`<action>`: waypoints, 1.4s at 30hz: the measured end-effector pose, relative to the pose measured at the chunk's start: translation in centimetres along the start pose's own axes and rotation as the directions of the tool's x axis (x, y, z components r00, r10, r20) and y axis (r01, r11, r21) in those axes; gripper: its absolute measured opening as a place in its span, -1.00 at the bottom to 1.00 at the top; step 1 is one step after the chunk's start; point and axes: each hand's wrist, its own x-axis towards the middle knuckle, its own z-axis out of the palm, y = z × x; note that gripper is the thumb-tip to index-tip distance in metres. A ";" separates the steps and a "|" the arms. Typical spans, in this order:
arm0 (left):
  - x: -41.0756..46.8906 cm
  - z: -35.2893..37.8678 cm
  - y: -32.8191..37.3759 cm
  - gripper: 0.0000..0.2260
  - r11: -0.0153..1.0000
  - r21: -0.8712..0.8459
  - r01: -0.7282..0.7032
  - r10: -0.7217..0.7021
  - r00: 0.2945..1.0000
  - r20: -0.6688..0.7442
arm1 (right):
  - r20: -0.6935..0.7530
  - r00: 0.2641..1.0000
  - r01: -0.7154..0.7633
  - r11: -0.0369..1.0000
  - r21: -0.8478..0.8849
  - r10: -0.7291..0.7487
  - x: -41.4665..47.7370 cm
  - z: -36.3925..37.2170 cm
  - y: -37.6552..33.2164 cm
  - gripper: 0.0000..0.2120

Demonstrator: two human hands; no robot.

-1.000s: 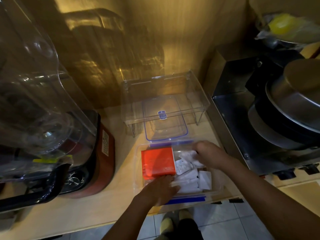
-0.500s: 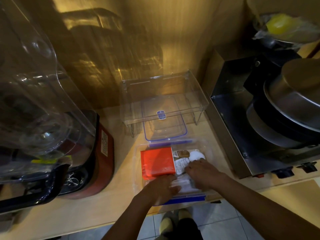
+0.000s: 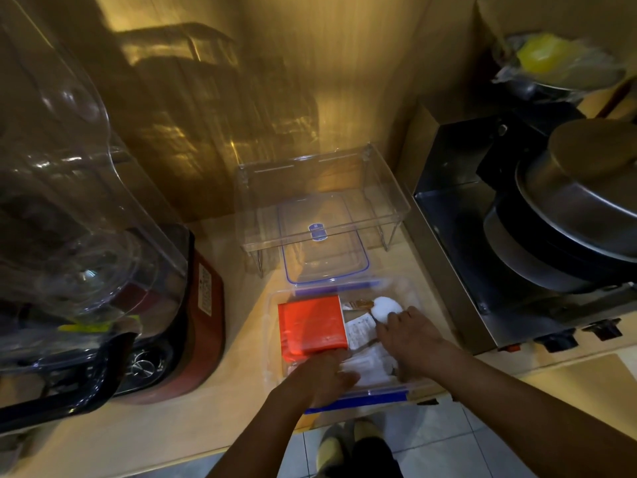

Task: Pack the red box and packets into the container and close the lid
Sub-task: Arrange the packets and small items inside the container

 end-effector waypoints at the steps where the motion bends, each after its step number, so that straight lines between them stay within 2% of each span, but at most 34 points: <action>1: 0.0 0.0 0.0 -0.56 1.000 0.002 0.000 0.000 1.000 -0.003 | -0.015 1.000 -0.020 0.999 0.033 0.020 -0.1 -0.3 0.1 -0.28; 4: -0.2 0.0 0.2 -0.56 1.000 0.003 -0.012 0.012 1.000 -0.010 | -0.053 0.994 -0.079 0.969 0.234 0.094 0.3 -1.9 0.2 -0.20; 7: -0.1 -0.1 0.3 -0.59 1.000 0.003 -0.029 0.029 1.000 -0.008 | -0.066 0.993 -0.061 0.887 0.458 0.102 1.7 -3.3 0.1 -0.23; 9: -0.1 -0.2 0.4 -0.61 0.999 -0.003 -0.040 0.040 0.999 -0.006 | -0.140 0.985 -0.021 0.882 0.471 0.099 2.1 -3.5 -0.3 -0.28; 12: -0.3 -0.2 0.2 -0.64 0.999 -0.027 -0.041 0.041 0.999 0.001 | -0.287 0.953 0.024 0.917 0.399 0.100 1.9 -2.6 -0.6 -0.34; 14: -0.4 -0.2 0.1 -0.61 0.999 -0.025 -0.026 0.026 1.000 -0.002 | -0.341 0.935 0.049 0.916 0.399 0.099 1.2 -2.0 -0.5 -0.48; 16: -0.4 -0.3 0.0 -0.60 0.999 -0.024 -0.023 0.023 1.000 0.000 | -0.242 0.969 0.054 0.911 0.409 0.051 0.5 -1.4 0.2 -0.64; 18: -0.5 -0.4 0.1 -0.59 0.999 -0.036 -0.022 0.023 1.000 0.008 | -0.051 0.997 0.069 0.888 0.455 -0.051 -0.1 -0.6 0.4 -0.62; 19: -0.5 -0.4 0.1 -0.59 0.999 -0.041 -0.023 0.023 1.000 0.013 | -0.009 0.997 0.076 0.890 0.449 -0.080 -0.3 -0.2 0.2 -0.58; 23: -0.3 -0.4 0.2 -0.60 1.000 -0.014 -0.025 0.025 0.999 0.028 | -0.043 0.998 0.058 0.963 0.264 -0.048 -0.1 1.0 -0.9 -0.46; 29: -0.5 -0.2 0.1 -0.69 0.999 0.044 -0.014 0.016 0.999 -0.041 | 0.042 0.999 -0.036 0.927 0.375 0.022 0.6 1.0 -1.4 -0.51; 31: -0.7 0.1 -0.1 -0.67 0.995 0.098 0.034 -0.022 0.992 -0.122 | 0.081 0.996 -0.070 0.866 0.495 0.034 0.7 1.3 -1.6 -0.52; 34: -1.1 0.3 -0.1 -0.67 0.989 0.110 0.103 -0.077 0.973 -0.218 | 0.116 0.991 -0.026 0.755 0.655 -0.067 0.7 1.0 -1.6 -0.62; 36: -1.4 0.2 0.0 -0.70 0.991 0.099 0.092 -0.069 0.975 -0.209 | 0.094 0.991 -0.006 0.657 0.754 -0.099 0.5 0.7 -1.5 -0.70; 39: -1.7 0.0 0.3 -0.73 0.995 0.096 0.009 0.005 0.989 -0.144 | 0.091 0.996 -0.073 0.499 0.863 -0.012 0.2 0.6 -1.3 -0.72; 42: -1.8 0.0 0.4 -0.69 0.993 0.115 0.018 -0.002 0.991 -0.137 | 0.096 0.995 -0.068 0.519 0.852 -0.026 0.1 1.0 -0.9 -0.87</action>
